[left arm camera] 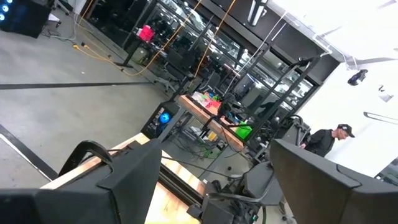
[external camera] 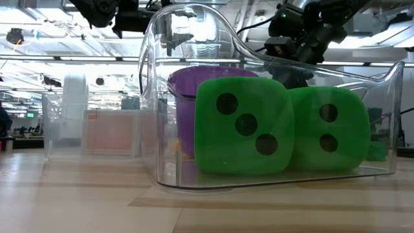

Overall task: Pick & Place Toys
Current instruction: Put the large yellow game piece into the yellow bin, then put the yellow game piece into the yellow bin

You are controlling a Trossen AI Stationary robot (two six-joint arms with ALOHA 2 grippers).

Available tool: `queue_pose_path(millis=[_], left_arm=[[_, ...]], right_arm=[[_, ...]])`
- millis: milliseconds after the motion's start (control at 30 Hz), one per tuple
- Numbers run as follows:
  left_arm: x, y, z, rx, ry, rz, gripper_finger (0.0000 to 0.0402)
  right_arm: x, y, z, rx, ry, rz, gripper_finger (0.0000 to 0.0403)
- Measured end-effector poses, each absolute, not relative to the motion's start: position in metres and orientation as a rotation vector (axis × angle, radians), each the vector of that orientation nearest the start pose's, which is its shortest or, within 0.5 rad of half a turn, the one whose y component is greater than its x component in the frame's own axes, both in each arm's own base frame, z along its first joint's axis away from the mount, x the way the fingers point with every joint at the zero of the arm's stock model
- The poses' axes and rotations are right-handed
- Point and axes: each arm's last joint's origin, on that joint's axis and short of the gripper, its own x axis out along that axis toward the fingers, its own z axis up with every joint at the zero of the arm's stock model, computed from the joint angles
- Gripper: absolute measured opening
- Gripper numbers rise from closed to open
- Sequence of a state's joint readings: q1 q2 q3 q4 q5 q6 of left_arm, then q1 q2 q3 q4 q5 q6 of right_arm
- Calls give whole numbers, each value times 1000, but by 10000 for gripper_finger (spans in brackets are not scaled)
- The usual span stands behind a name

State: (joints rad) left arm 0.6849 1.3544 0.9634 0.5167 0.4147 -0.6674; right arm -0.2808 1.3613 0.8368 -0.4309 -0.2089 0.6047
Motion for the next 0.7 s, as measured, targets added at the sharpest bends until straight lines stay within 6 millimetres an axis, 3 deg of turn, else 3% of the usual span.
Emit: queue_pose_path(millis=[300,700], left_arm=[[245,185,335,-596,-193,224,296],[244,185,335,-591,-194,229,296]], right_arm=[[255,-67,214,797,878,-314,155],[256,-67,214,802,875,-312,214]])
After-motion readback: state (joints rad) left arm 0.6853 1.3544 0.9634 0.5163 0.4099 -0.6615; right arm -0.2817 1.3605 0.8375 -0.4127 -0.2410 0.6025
